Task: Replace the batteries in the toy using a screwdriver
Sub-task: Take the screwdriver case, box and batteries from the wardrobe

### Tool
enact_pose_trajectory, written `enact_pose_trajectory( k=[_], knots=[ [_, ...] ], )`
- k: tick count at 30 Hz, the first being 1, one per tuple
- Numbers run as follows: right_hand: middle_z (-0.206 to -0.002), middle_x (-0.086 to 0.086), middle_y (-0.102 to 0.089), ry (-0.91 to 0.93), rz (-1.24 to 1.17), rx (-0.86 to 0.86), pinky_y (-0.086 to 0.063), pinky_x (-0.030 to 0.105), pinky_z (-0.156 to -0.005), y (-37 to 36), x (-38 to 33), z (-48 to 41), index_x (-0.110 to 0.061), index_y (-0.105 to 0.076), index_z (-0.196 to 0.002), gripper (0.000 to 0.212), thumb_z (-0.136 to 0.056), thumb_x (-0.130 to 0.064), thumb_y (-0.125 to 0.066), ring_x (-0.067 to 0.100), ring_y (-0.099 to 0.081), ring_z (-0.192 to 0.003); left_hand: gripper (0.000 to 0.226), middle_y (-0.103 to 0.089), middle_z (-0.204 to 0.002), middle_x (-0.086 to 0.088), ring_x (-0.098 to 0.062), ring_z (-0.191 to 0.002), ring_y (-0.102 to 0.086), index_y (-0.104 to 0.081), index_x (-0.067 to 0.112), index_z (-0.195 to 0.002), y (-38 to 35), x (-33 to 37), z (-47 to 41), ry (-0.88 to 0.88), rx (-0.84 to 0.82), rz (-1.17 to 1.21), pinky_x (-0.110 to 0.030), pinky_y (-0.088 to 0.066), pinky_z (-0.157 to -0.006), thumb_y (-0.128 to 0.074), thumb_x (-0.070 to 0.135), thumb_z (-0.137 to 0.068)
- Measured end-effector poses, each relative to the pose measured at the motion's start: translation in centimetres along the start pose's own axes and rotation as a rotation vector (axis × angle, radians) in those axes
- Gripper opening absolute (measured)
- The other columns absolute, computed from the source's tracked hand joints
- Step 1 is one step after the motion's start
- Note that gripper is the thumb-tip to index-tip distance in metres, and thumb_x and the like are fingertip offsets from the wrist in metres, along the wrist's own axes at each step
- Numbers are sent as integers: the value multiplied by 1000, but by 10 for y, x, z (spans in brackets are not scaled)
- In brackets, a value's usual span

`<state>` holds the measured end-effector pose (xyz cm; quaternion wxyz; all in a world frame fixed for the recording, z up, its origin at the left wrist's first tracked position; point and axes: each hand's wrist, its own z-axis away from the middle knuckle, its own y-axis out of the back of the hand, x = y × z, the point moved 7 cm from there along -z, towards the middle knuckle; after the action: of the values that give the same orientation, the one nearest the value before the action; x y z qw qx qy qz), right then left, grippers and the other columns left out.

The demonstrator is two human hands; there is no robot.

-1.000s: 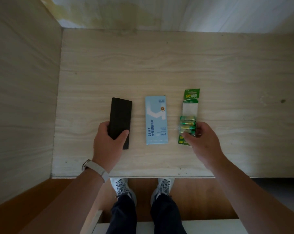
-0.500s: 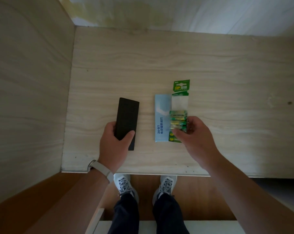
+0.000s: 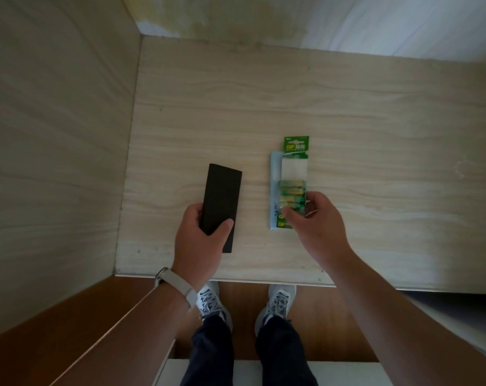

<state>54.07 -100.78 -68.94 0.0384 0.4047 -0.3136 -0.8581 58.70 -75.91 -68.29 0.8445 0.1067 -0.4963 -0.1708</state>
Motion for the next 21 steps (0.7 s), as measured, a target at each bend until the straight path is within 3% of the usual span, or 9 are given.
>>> enact_pose_trajectory(
  k=[5, 9, 11, 13, 16, 21],
  knots=[
    [-92, -2, -61, -14, 19, 53, -38, 21, -57, 5, 9, -1, -29, -60, -114, 45, -76, -46, -78, 10, -60, -78, 34, -65, -95, 6, 11, -74, -64, -53, 26, -109, -3, -5, 7, -3, -29, -10, -7, -48, -53, -77, 16, -87],
    [-100, -6, -57, -19, 84, 41, -41, 19, -61, 2, 9, 0, -28, -57, -115, 53, -72, -52, -77, 5, -58, -85, 34, -65, -97, 5, 9, -76, -64, -53, 26, -110, -5, -8, 9, 11, -52, -6, -8, -49, -53, -76, 17, -87],
    [-104, -4, -61, -31, 100, -4, -53, 29, -70, -6, 9, 1, -27, -60, -107, 53, -67, -57, -76, 11, -61, -93, 34, -64, -96, 7, 11, -75, -64, -52, 29, -108, -6, -7, 10, 9, -52, -11, -7, -49, -53, -76, 16, -87],
    [-109, -2, -56, -50, 162, 10, -52, 35, -82, -10, 8, 5, -25, -59, -113, 63, -64, -61, -74, 13, -54, -102, 34, -64, -93, 8, 13, -74, -63, -52, 32, -104, -5, -5, 11, 3, -32, -15, -5, -47, -53, -77, 16, -87],
    [-111, -1, -45, -60, 249, 100, -42, 34, -82, -15, 2, 12, -19, -52, -120, 72, -65, -58, -75, 20, -46, -107, 33, -64, -92, 9, 15, -74, -62, -52, 30, -105, -5, -4, 11, 0, -23, -19, -5, -47, -52, -77, 16, -87],
    [-119, 2, -42, -117, 249, 157, -47, 43, -90, -23, -3, 18, -15, -44, -126, 76, -68, -51, -75, 24, -44, -111, 36, -64, -92, 9, 14, -73, -62, -49, 41, -94, -4, -4, 9, -1, -1, -26, -6, -48, -53, -77, 18, -87]
  ],
)
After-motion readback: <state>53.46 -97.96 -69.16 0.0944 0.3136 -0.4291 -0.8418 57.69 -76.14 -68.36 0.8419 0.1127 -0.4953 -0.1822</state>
